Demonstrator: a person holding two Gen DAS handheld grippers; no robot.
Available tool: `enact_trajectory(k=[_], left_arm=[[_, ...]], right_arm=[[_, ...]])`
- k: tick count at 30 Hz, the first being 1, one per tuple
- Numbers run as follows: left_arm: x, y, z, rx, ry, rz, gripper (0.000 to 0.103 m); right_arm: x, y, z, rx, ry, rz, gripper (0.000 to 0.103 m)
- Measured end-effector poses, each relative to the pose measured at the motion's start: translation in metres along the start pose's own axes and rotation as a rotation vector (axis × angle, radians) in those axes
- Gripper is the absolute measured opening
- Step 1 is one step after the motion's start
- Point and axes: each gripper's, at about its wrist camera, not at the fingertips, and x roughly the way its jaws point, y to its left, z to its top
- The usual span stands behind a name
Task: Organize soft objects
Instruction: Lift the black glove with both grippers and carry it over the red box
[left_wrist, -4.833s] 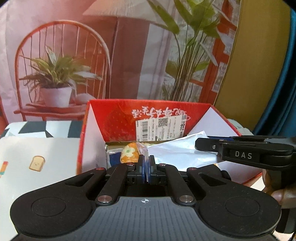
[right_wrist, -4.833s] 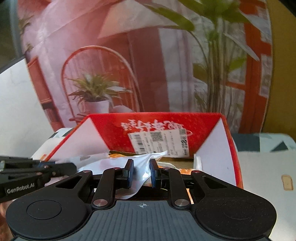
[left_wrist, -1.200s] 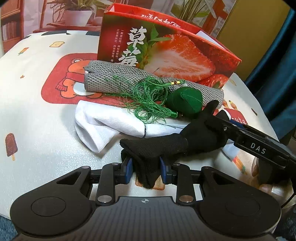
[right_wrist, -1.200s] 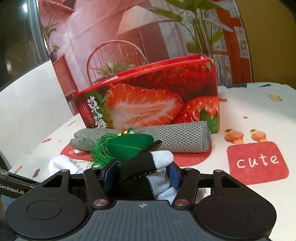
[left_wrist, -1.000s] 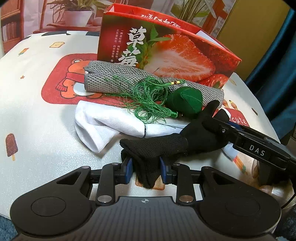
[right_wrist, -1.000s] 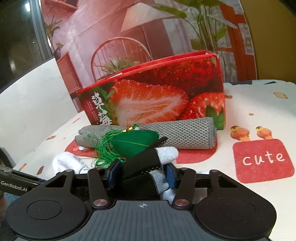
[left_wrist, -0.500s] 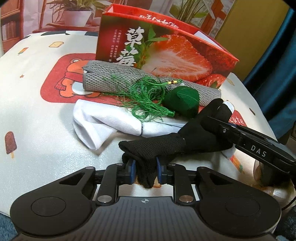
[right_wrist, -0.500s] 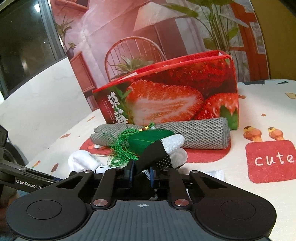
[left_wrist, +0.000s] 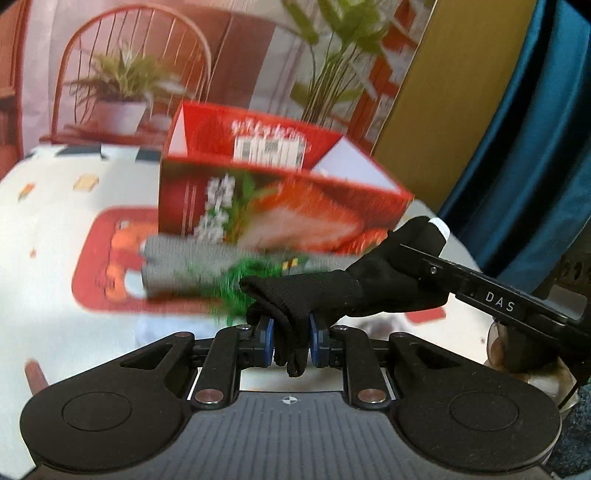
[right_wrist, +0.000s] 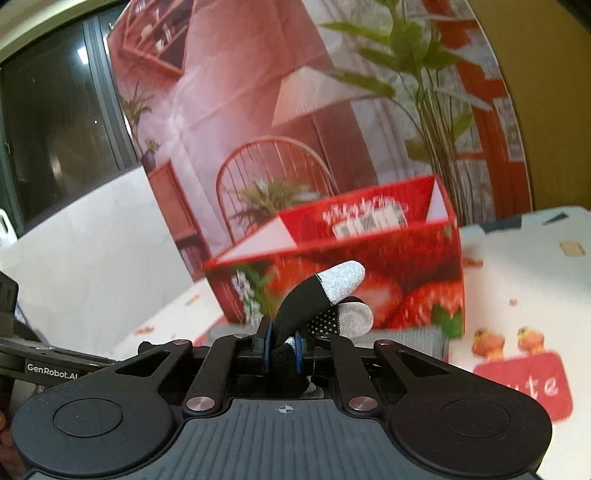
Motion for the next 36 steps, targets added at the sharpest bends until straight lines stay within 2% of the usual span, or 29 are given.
enact_trajectory(k=[5,10,13,20,24,31,34,36], left_arm=[[-0.002,-0.002,0.024,0.015,-0.049,0.0,0.019],[0.001,-0.001,0.062,0.024,-0.095,-0.002,0.019],[0.008,0.002,0.085,0.03,-0.122,0.002,0.02],[0.044,0.015,0.131,0.025,-0.102,0.028,0.02],[0.07,0.028,0.143,0.02,-0.047,0.052,0.02],[0.096,0.046,0.138,0.024,0.018,0.09,0.024],[0.098,0.048,0.139,0.04,0.023,0.1,0.033],[0.097,0.049,0.14,0.054,0.014,0.114,0.048]], right_arm=[[0.009,0.004,0.029,-0.036,-0.029,-0.005,0.011],[0.026,0.008,0.066,-0.076,-0.06,-0.019,0.011],[0.039,0.006,0.089,-0.056,-0.067,-0.025,0.011],[0.084,-0.005,0.125,-0.068,-0.038,-0.085,0.011],[0.114,-0.018,0.126,-0.036,0.029,-0.121,0.011],[0.148,-0.037,0.106,0.035,0.146,-0.187,0.011],[0.153,-0.04,0.1,0.044,0.171,-0.207,0.011],[0.155,-0.042,0.099,0.04,0.186,-0.219,0.011]])
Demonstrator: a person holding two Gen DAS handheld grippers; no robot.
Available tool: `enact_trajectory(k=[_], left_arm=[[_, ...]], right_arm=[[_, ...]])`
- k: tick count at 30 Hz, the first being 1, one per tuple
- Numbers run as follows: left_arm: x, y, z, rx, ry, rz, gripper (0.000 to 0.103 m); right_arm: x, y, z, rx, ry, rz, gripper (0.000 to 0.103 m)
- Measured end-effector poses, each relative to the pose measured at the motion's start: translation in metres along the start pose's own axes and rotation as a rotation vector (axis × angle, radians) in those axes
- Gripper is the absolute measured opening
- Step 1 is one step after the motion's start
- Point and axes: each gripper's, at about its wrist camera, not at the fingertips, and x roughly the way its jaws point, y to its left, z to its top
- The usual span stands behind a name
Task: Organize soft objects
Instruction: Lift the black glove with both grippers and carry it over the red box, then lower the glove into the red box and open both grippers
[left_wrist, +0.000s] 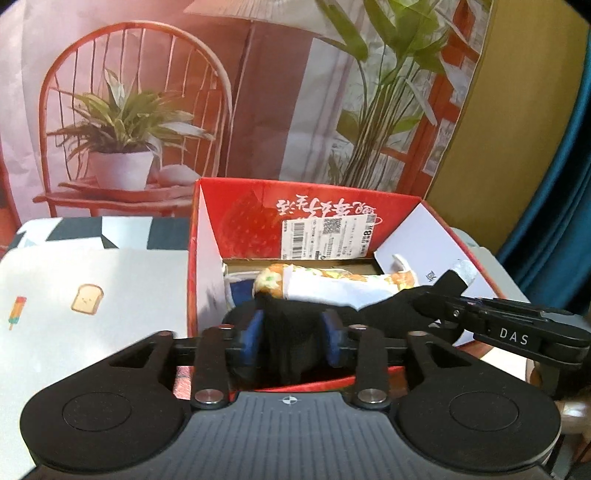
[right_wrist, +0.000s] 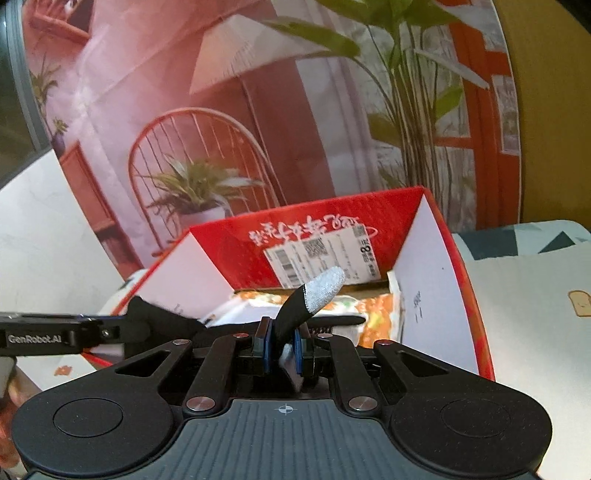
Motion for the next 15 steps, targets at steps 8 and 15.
enact_trajectory(k=[8,15], left_arm=[[-0.017,-0.004,0.003,0.022,-0.067,0.038,0.068],[-0.049,-0.01,-0.01,0.059,-0.134,0.084,0.094]], right_arm=[[-0.009,0.003,-0.004,-0.039,-0.011,-0.076,0.027],[-0.037,0.011,-0.01,-0.117,-0.08,-0.107,0.067]])
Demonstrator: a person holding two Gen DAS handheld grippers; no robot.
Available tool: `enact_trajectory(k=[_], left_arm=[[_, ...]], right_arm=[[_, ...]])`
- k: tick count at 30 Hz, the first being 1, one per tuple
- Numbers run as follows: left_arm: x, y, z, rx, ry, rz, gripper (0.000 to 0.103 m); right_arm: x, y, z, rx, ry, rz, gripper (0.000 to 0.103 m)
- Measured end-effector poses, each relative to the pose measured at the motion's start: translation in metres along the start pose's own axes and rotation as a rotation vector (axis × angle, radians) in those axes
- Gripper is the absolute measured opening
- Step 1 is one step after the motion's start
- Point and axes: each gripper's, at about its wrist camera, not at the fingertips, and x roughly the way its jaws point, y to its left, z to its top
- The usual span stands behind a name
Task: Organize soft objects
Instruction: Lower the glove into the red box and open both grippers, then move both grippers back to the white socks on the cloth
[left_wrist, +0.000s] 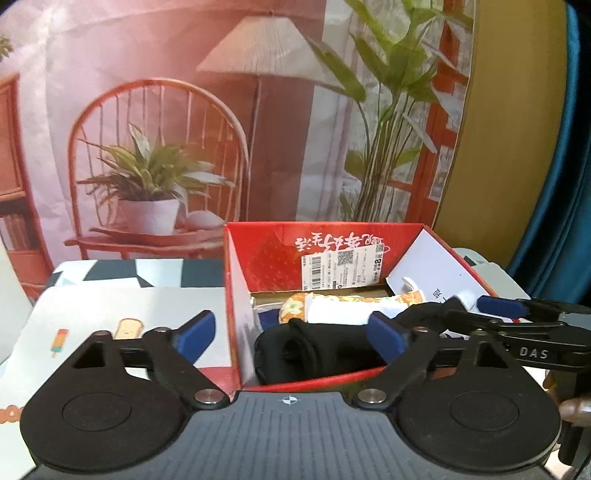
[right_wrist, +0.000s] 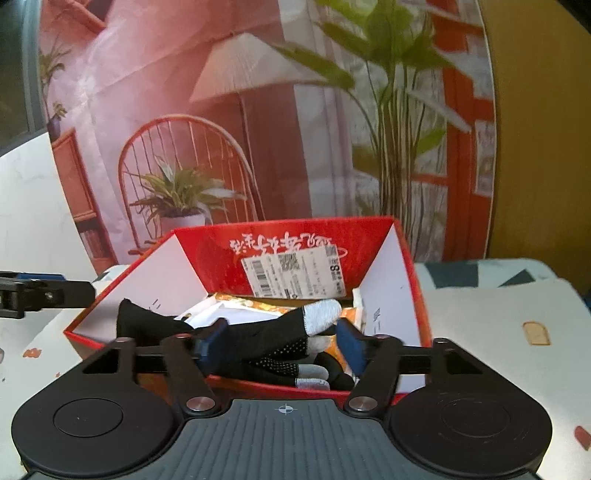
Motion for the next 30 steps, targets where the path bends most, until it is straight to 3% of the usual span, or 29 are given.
enact_trajectory(k=[5,15,22,26,28,30], left_arm=[[-0.022,0.001,-0.02,-0.017,0.001,0.012,0.099],[-0.029,0.005,-0.078,-0.074,0.083,0.003,0.099],[-0.018,0.004,-0.123,-0.099,0.171,0.018,0.099],[-0.014,0.002,-0.14,-0.104,0.207,0.024,0.098],[-0.012,0.002,-0.147,-0.105,0.221,0.028,0.095],[-0.009,0.002,-0.152,-0.106,0.237,0.021,0.085]], right_arm=[[-0.023,0.002,-0.014,-0.017,-0.05,0.001,0.101],[-0.053,0.007,-0.068,-0.031,-0.042,0.001,0.102],[-0.059,0.003,-0.117,-0.044,0.061,-0.035,0.102],[-0.063,-0.003,-0.14,0.011,0.144,-0.05,0.102],[-0.062,-0.004,-0.149,0.037,0.178,-0.061,0.102],[-0.06,-0.004,-0.155,0.035,0.196,-0.071,0.102]])
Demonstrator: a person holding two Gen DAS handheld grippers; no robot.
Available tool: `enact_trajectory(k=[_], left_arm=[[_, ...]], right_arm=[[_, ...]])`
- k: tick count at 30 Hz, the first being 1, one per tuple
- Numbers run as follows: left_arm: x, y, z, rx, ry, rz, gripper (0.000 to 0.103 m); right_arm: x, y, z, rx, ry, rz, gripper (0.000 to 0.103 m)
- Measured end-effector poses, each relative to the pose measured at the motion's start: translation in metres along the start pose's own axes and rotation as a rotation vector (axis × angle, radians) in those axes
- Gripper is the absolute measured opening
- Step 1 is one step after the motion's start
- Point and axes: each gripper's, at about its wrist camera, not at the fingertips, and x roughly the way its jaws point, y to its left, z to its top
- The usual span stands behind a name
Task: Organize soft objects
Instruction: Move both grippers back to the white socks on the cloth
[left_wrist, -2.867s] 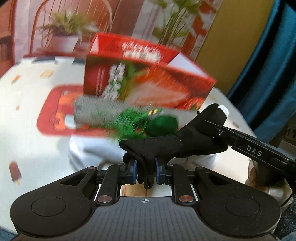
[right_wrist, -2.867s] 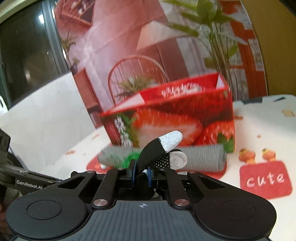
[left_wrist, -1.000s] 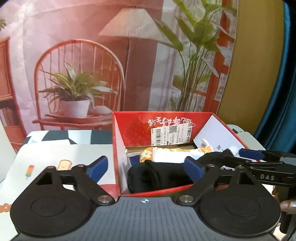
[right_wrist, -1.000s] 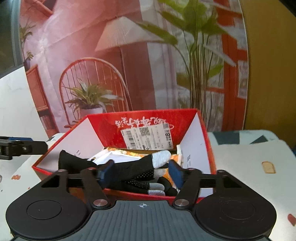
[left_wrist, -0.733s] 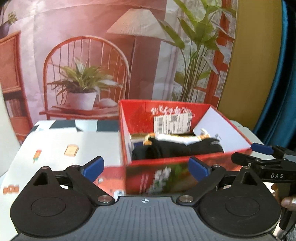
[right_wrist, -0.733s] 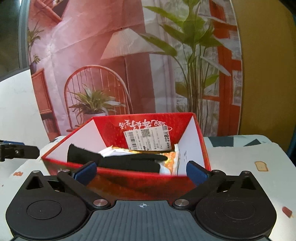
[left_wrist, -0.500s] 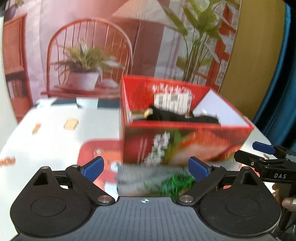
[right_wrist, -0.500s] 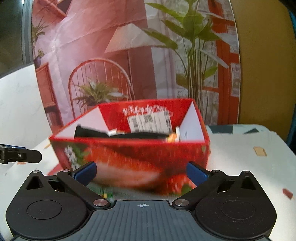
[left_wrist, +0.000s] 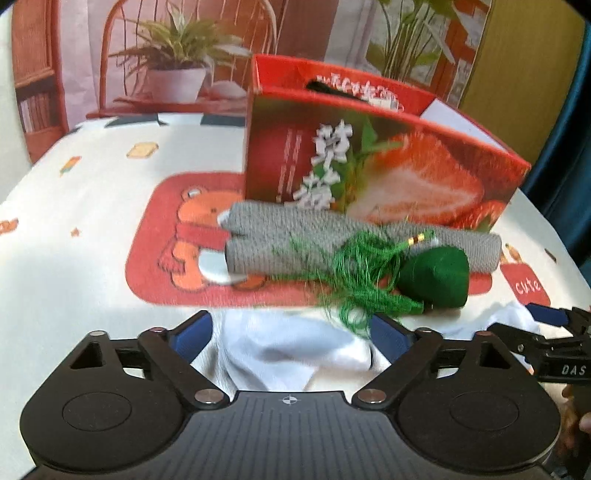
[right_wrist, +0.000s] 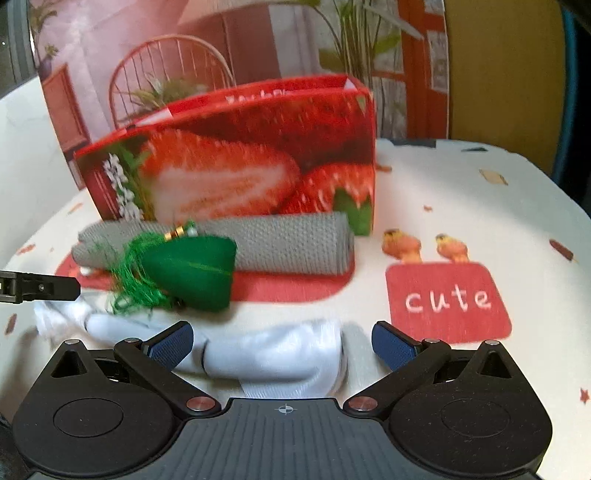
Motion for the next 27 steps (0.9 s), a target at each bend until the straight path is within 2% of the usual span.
enact_trajectory(k=[2,7,9,12,14,15,17,20,27], left_arm=[[0.002,0.001,-0.004,-0.005,0.018,-0.002,0.075],[0.001,0.007,-0.01,-0.031,0.011,-0.047,0.062],[0.002,0.005,-0.012,-0.029,0.014,-0.06,0.051],[0.002,0.0,-0.015,-0.017,0.014,-0.069,0.042],[0.003,-0.003,-0.016,-0.009,0.014,-0.075,0.037],[0.002,-0.004,-0.016,-0.007,0.015,-0.077,0.036],[0.002,-0.005,-0.017,-0.006,0.015,-0.078,0.035],[0.0,-0.004,-0.018,-0.01,0.015,-0.078,0.033],[-0.001,0.002,-0.018,-0.036,0.008,-0.073,0.033]], right_arm=[[0.002,0.002,-0.001,-0.008,0.013,-0.006,0.1],[0.004,0.008,-0.004,-0.033,0.022,0.012,0.095],[0.004,0.009,-0.002,-0.042,0.023,0.018,0.09],[0.003,0.011,-0.001,-0.055,0.025,0.027,0.081],[0.003,0.013,-0.001,-0.064,0.025,0.039,0.07],[0.003,0.015,-0.001,-0.074,0.026,0.046,0.067],[0.003,0.019,0.0,-0.091,0.028,0.061,0.054],[0.006,0.023,0.002,-0.104,0.026,0.085,0.043],[0.015,0.022,0.004,-0.079,-0.005,0.116,0.042]])
